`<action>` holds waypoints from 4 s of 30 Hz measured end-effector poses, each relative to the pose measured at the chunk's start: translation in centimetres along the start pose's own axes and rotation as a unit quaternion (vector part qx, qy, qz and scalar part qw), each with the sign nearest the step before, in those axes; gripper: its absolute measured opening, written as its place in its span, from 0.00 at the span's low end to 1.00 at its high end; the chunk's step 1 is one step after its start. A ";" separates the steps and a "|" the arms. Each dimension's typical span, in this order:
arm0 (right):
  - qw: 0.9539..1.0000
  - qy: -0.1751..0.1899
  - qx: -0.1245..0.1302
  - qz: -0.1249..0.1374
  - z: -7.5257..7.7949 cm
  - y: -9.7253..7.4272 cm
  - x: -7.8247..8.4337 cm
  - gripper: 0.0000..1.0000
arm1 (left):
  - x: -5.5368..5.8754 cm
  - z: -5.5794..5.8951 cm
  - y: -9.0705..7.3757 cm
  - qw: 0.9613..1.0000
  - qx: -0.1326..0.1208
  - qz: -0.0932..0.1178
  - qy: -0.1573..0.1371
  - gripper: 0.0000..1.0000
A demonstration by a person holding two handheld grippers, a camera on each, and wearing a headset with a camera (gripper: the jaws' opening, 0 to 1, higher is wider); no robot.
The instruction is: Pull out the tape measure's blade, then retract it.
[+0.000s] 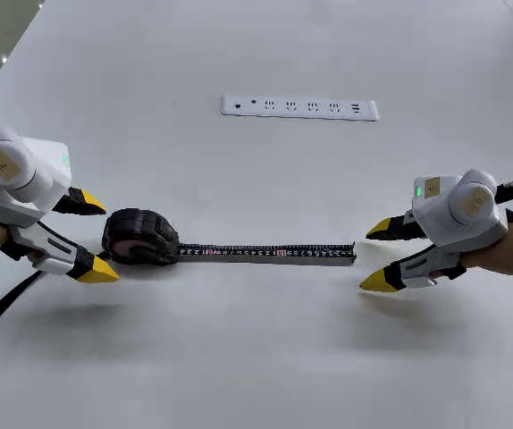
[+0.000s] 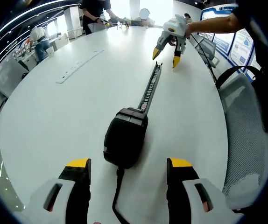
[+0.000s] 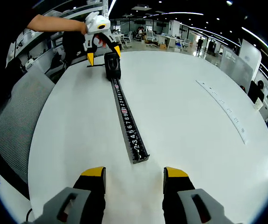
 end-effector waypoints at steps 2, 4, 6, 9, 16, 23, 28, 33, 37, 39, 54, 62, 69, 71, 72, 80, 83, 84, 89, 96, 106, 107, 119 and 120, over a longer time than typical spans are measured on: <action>1.000 0.006 0.005 0.006 -0.2 -0.2 0.0 0.52 | 0.3 0.2 -0.3 1.000 -0.006 0.008 -0.010 0.68; 1.000 0.009 0.010 0.010 -0.3 -0.4 0.0 0.57 | 0.4 0.3 -0.5 1.000 -0.009 0.011 -0.018 0.71; 1.000 0.017 0.014 0.015 -0.5 -0.6 0.0 0.62 | 0.6 0.6 -0.9 0.999 -0.015 0.018 -0.027 0.74; 0.999 0.025 0.023 0.023 -0.9 -1.0 0.1 0.66 | 0.7 0.7 -1.5 0.998 -0.027 0.032 -0.042 0.80; 0.998 0.043 0.035 0.037 -2.0 -1.5 0.2 0.81 | 0.7 1.2 -2.3 0.996 -0.037 0.054 -0.063 0.86; 0.996 0.056 0.054 0.049 -2.7 -2.1 0.2 0.93 | 0.8 1.9 -2.7 0.994 -0.049 0.070 -0.075 0.94; 0.995 0.060 0.065 0.054 -3.1 -2.4 0.1 0.99 | 1.1 2.4 -3.1 0.992 -0.058 0.077 -0.083 0.98; 0.993 0.067 0.073 0.062 -3.6 -2.8 0.1 0.99 | 1.2 2.9 -3.3 0.990 -0.063 0.082 -0.090 0.99; 0.992 0.071 0.079 0.060 -3.7 -3.0 0.6 0.99 | 1.2 3.3 -3.7 0.988 -0.074 0.093 -0.099 0.99; 0.992 0.074 0.083 0.063 -3.7 -3.1 0.8 0.99 | 1.3 3.6 -3.8 0.987 -0.078 0.098 -0.100 0.99; 0.989 0.086 0.093 0.081 -5.0 -3.3 1.1 0.99 | 2.4 6.0 -4.0 0.978 -0.104 0.125 -0.131 0.99; 0.985 0.108 0.099 0.088 -6.2 -3.5 1.3 0.99 | 2.7 6.9 -4.2 0.974 -0.116 0.133 -0.145 0.99; 0.981 0.130 0.108 0.099 -7.5 -3.8 1.3 0.99 | 2.5 7.6 -4.0 0.970 -0.123 0.138 -0.156 0.99; 0.980 0.135 0.110 0.101 -7.8 -3.8 1.2 0.99 | 2.4 7.9 -4.0 0.969 -0.126 0.138 -0.160 0.99; 0.979 0.137 0.111 0.102 -8.0 -3.9 1.0 0.99 | 2.2 8.2 -4.0 0.968 -0.128 0.140 -0.163 0.99; 0.972 0.164 0.126 0.112 -8.8 -4.0 1.0 0.99 | 1.5 9.5 -3.6 0.963 -0.138 0.147 -0.179 0.99; 0.969 0.174 0.129 0.116 -9.3 -4.1 0.8 0.99 | 1.3 10.0 -3.6 0.960 -0.147 0.150 -0.188 0.99; 0.968 0.177 0.131 0.119 -9.3 -4.1 0.8 0.99 | 1.2 10.3 -3.6 0.957 -0.150 0.153 -0.195 0.99; 0.964 0.192 0.137 0.122 -10.0 -3.9 0.7 0.99 | 0.8 11.6 -3.3 0.953 -0.149 0.161 -0.211 0.99; 0.960 0.210 0.139 0.123 -11.2 -3.4 0.5 0.99 | 0.5 12.8 -3.2 0.944 -0.157 0.165 -0.240 0.99; 0.949 0.241 0.152 0.137 -12.7 -3.1 -0.6 0.99 | 0.4 13.3 -3.1 0.931 -0.190 0.166 -0.265 0.99; 0.946 0.250 0.156 0.137 -12.9 -3.1 -0.8 0.99 | 0.3 13.2 -3.0 0.929 -0.192 0.167 -0.269 0.99; 0.936 0.270 0.170 0.149 -14.3 -3.2 -3.1 0.99 | -0.7 13.5 -3.2 0.916 -0.215 0.163 -0.296 0.99; 0.936 0.270 0.172 0.149 -14.3 -3.3 -3.2 0.99 | -0.7 13.6 -3.2 0.916 -0.216 0.163 -0.297 0.98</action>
Point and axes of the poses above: the centre of the closed fingertips' face, and the gripper's own axes: y roughly forward along the fingers, z roughly to its right, x roughly out of its underside, the point moved 9 cm from there along -y, roughly backward along the fingers, and after that the axes turned 5 degrees about -z, right-handed, at the moved point
